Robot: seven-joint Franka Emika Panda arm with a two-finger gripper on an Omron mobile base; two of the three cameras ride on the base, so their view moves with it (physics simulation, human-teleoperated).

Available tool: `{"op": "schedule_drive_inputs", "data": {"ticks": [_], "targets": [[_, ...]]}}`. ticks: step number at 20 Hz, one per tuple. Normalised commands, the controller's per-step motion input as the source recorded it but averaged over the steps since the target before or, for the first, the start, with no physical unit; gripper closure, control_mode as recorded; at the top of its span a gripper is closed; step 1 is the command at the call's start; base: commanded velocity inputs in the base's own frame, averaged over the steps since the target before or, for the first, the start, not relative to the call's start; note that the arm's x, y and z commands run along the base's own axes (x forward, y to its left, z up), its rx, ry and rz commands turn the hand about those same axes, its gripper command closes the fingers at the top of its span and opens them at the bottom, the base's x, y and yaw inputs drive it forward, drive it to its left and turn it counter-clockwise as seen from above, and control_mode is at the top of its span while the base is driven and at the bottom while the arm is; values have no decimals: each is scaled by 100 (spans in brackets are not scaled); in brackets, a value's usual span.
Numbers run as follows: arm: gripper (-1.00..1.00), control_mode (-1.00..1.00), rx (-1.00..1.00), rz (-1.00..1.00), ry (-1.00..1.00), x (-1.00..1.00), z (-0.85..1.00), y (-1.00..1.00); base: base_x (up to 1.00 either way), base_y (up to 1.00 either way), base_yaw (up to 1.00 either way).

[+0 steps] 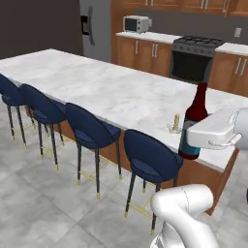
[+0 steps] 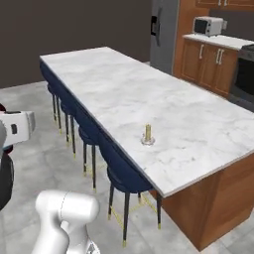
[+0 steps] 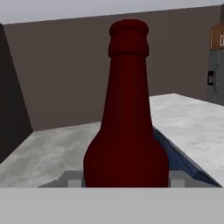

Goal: Get the candle and the beer from the cabinet and move them to the dining counter.

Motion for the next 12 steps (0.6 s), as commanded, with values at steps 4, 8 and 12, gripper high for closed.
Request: {"op": "schedule_drive_inputs", "data": {"ticks": [4,8,12], "targets": [[100,100,0,0,0,0,0,0,26,58,-54],[100,100,0,0,0,0,0,0,24,65,-52],[100,100,0,0,0,0,0,0,24,76,-47]]}}
